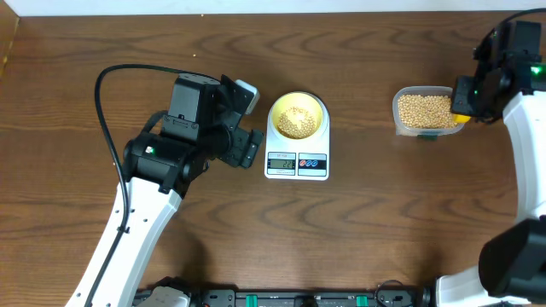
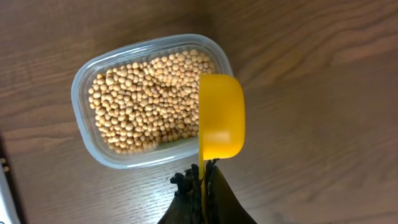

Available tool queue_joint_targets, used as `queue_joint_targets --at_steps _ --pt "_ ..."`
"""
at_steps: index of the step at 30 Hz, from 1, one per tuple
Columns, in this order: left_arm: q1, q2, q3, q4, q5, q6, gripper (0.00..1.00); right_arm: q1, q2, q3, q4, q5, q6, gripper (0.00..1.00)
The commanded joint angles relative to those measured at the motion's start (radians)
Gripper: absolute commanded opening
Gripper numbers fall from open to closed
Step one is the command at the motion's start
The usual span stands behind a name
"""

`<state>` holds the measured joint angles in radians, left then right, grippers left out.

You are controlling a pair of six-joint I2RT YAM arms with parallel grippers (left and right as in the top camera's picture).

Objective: Scoop item into bowl and weigh 50g on scale

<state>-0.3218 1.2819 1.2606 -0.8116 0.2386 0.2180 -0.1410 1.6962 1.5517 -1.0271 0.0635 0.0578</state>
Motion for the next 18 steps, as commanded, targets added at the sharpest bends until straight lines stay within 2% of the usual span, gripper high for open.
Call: queue_joint_targets --at_steps 1,15,18 --pt "0.004 0.003 0.0 -0.003 0.012 0.013 0.83 0.024 0.04 -0.002 0.012 0.005 -0.031 0.01" --pt "0.004 0.003 0.0 -0.003 0.012 0.013 0.83 0.027 0.057 -0.003 0.023 -0.001 -0.08 0.01" --pt "0.004 0.003 0.0 -0.003 0.012 0.013 0.83 0.028 0.058 -0.013 0.024 -0.06 -0.126 0.01"
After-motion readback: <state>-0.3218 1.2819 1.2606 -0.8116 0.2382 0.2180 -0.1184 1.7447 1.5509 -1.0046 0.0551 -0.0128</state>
